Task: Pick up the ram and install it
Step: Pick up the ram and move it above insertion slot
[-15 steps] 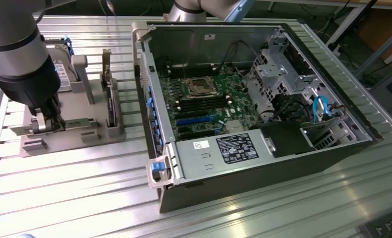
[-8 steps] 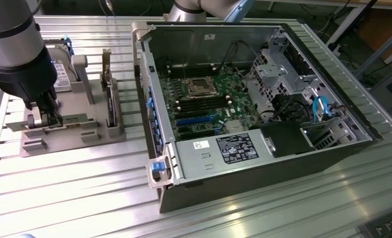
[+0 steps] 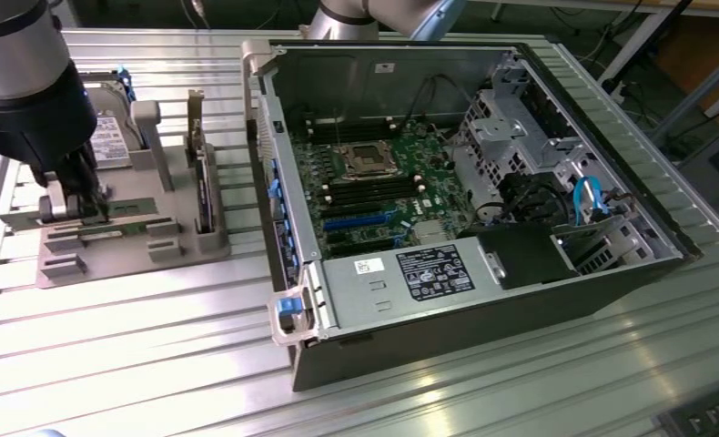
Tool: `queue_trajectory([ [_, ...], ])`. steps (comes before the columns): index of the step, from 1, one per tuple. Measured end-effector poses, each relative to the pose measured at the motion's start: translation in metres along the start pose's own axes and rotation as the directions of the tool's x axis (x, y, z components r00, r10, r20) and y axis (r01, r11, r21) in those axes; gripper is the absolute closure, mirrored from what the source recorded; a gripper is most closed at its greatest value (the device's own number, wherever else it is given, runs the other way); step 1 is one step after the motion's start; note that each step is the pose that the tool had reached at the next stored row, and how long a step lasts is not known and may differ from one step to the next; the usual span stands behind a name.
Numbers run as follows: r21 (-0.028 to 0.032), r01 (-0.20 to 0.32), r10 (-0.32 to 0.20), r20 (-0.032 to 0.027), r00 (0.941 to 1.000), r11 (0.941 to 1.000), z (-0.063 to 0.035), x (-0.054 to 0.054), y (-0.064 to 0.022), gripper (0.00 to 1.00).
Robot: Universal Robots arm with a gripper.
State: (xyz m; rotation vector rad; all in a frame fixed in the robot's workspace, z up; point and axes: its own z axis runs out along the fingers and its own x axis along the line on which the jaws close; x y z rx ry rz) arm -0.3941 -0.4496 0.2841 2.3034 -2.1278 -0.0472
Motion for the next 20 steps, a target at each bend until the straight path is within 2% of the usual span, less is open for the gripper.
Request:
queue_trajectory([
  [11,-0.0043,0.000,0.000,0.0026,1.0000,1.0000,-0.0238,0.000,0.0006,0.86],
  [20,-0.0088,0.000,0.000,0.0095,1.0000,1.0000,-0.0530,-0.001,0.0013,0.86],
])
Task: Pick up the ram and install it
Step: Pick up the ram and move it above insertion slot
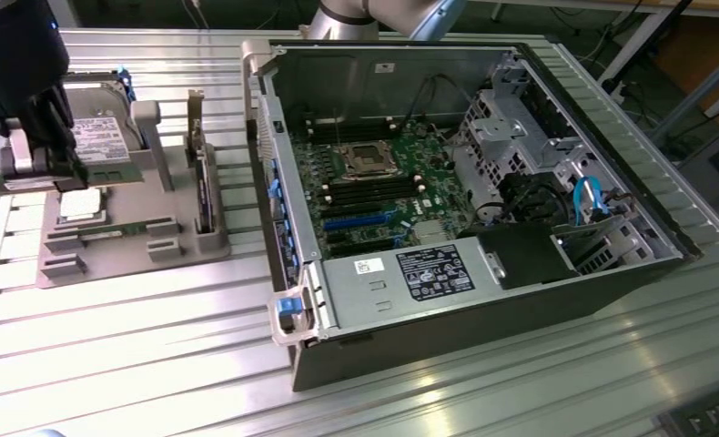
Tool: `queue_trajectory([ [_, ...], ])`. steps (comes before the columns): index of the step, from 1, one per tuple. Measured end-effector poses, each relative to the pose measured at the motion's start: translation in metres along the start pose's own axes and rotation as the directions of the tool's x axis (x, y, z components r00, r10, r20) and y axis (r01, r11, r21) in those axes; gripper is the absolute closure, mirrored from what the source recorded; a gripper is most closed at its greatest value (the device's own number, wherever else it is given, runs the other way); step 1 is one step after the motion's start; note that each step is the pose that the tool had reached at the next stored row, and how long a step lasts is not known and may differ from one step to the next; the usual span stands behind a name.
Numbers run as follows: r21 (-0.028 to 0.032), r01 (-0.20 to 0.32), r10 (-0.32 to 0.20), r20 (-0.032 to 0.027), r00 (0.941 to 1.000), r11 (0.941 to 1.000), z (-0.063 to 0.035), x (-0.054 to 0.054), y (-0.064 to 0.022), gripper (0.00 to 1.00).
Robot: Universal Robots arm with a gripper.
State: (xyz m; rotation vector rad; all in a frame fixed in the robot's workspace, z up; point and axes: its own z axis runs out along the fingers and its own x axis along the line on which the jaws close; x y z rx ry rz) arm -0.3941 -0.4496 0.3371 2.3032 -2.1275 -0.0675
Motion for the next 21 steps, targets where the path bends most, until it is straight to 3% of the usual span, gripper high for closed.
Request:
queue_trajectory([
  [3,-0.0034,0.000,0.000,0.0018,1.0000,1.0000,-0.0110,0.000,0.0004,0.86],
  [8,-0.0040,0.000,0.000,0.0018,1.0000,1.0000,-0.0112,0.000,0.0002,0.86],
  [13,-0.0047,0.000,0.000,0.0019,1.0000,1.0000,-0.0115,0.000,-0.0087,0.86],
  [14,-0.0063,0.000,0.000,0.0021,1.0000,1.0000,-0.0118,0.001,-0.0102,0.86],
  [15,-0.0151,0.000,0.000,0.0027,1.0000,0.9999,-0.0134,0.001,-0.0119,0.86],
  [16,-0.0285,-0.002,0.002,0.0038,1.0000,0.9996,-0.0178,0.001,-0.0131,0.86],
  [18,-0.0308,-0.003,0.003,0.0046,1.0000,0.9995,-0.0190,0.001,-0.0134,0.86],
  [21,-0.0262,-0.002,0.002,0.0074,1.0000,0.9997,-0.0212,0.001,-0.0142,0.86],
])
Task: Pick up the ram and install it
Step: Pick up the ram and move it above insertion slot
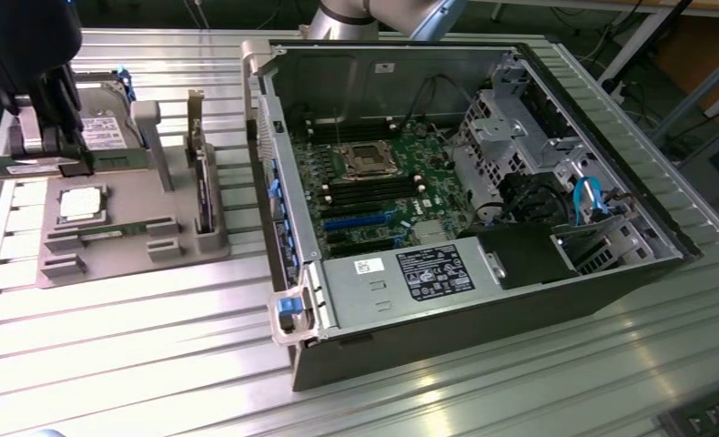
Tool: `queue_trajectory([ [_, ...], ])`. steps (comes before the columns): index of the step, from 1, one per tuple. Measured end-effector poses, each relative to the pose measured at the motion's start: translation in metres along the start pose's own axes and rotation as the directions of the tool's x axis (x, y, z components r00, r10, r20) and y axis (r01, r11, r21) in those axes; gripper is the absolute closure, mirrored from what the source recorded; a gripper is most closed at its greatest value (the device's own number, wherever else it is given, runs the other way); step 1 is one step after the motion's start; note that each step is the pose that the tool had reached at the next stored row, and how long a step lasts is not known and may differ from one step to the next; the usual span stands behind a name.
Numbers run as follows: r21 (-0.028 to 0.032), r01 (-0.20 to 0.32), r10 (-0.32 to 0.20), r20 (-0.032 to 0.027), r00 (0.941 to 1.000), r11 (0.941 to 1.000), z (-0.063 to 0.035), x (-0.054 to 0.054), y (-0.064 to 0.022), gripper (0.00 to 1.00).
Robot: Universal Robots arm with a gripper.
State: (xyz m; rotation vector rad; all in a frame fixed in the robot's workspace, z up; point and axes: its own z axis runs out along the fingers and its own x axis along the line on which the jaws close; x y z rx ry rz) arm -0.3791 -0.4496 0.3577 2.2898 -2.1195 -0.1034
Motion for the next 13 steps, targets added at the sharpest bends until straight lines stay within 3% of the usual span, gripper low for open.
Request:
queue_trajectory([
  [6,-0.0006,-0.001,0.001,0.0025,1.0000,1.0000,-0.0025,0.000,-0.0006,0.86],
  [13,-0.0003,-0.001,0.001,0.0032,1.0000,1.0000,-0.0046,0.001,-0.0123,0.86],
])
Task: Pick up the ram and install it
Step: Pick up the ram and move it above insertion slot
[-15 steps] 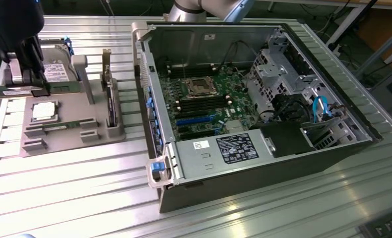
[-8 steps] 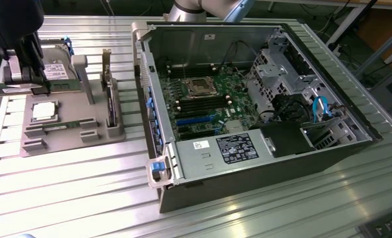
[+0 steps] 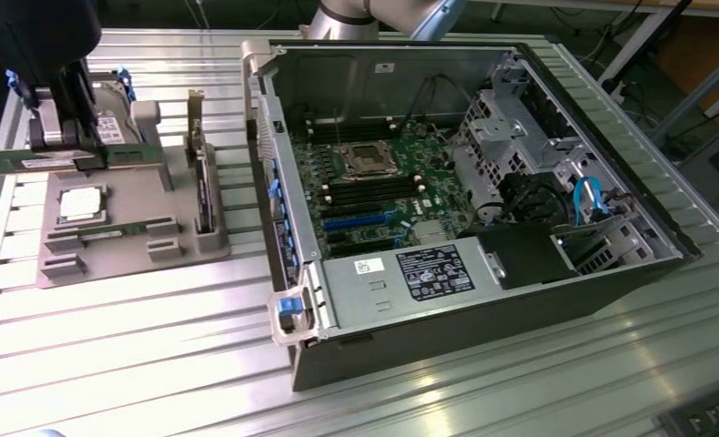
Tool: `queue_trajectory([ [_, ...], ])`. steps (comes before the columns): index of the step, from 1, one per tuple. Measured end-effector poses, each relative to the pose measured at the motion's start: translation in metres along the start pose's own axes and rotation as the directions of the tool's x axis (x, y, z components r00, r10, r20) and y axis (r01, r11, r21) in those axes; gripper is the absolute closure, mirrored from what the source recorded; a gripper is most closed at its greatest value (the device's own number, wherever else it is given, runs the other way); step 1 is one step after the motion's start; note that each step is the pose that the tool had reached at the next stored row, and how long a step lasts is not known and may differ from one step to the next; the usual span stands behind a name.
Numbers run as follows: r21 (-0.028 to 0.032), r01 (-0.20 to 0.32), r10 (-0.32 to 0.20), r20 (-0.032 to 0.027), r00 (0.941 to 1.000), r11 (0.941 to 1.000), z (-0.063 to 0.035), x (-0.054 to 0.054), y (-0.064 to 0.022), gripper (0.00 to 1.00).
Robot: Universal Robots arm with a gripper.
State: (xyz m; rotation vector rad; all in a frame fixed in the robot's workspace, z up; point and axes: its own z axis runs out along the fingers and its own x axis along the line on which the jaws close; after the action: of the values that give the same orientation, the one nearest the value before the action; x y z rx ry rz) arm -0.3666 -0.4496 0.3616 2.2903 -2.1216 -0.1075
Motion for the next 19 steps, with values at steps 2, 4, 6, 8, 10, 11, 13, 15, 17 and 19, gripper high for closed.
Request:
queue_trajectory([
  [2,0.0000,0.000,0.000,0.0013,1.0000,1.0000,-0.0014,0.000,-0.0058,0.86],
  [4,0.0003,0.000,0.000,0.0029,1.0000,1.0000,-0.0027,0.001,-0.0120,0.86],
  [6,0.0005,0.000,0.000,0.0056,1.0000,1.0000,-0.0051,0.002,-0.0219,0.86],
  [8,0.0005,0.001,-0.001,0.0104,0.9999,1.0000,-0.0107,0.002,-0.0312,0.86],
  [10,0.0005,0.001,-0.001,0.0138,0.9999,1.0000,-0.0145,0.002,-0.0345,0.86],
  [11,0.0006,0.001,-0.001,0.0157,0.9999,1.0000,-0.0164,0.002,-0.0358,0.86],
  [13,0.0004,0.001,-0.001,0.0175,0.9998,1.0000,-0.0189,0.002,-0.0369,0.86],
  [15,0.0003,0.001,-0.001,0.0186,0.9998,1.0000,-0.0205,0.002,-0.0408,0.86],
  [17,0.0004,0.001,-0.001,0.0203,0.9998,1.0000,-0.0222,0.003,-0.0503,0.86],
  [19,0.0006,0.002,-0.002,0.0214,0.9998,1.0000,-0.0232,0.004,-0.0561,0.86],
])
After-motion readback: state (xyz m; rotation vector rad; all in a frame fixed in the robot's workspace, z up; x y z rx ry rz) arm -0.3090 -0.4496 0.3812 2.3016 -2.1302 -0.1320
